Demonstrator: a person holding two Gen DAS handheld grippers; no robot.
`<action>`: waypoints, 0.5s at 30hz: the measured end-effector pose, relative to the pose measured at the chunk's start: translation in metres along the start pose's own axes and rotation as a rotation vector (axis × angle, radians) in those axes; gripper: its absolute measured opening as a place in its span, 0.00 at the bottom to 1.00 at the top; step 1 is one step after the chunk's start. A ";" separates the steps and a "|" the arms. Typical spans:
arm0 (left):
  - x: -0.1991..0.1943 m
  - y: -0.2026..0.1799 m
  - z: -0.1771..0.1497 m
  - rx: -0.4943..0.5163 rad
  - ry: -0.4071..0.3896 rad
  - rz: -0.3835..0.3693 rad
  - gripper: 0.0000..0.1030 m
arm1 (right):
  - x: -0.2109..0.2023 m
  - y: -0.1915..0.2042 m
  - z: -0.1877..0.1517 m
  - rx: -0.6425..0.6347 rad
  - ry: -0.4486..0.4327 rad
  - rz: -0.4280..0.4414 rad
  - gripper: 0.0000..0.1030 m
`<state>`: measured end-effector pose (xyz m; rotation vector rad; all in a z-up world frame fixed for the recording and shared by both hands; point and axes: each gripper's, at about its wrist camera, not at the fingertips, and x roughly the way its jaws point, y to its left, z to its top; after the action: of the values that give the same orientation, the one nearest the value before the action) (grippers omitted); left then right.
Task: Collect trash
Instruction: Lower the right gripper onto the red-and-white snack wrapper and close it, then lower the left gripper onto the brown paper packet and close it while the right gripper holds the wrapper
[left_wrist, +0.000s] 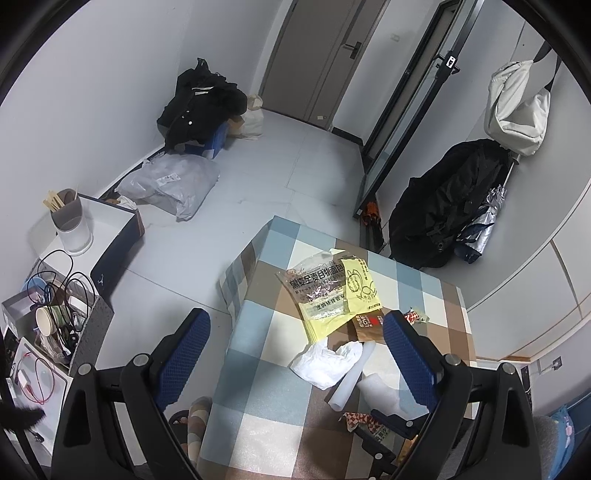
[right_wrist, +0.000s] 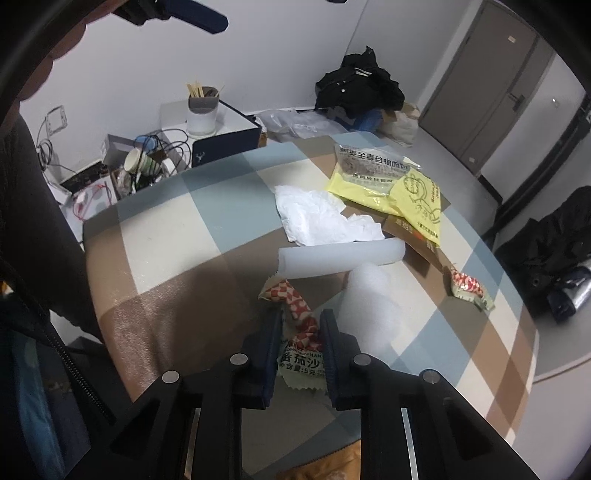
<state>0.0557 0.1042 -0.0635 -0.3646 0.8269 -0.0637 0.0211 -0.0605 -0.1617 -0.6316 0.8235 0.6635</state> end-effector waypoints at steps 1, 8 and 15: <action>0.000 0.000 0.000 -0.002 0.000 0.000 0.90 | -0.002 -0.002 0.000 0.017 -0.007 0.008 0.19; 0.000 0.002 -0.001 -0.017 0.003 -0.004 0.90 | -0.024 -0.036 -0.003 0.238 -0.073 0.112 0.18; 0.001 -0.004 -0.004 0.007 0.002 -0.005 0.90 | -0.044 -0.063 -0.011 0.401 -0.124 0.161 0.16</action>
<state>0.0541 0.0994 -0.0652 -0.3594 0.8272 -0.0713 0.0405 -0.1201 -0.1164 -0.1610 0.8663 0.6522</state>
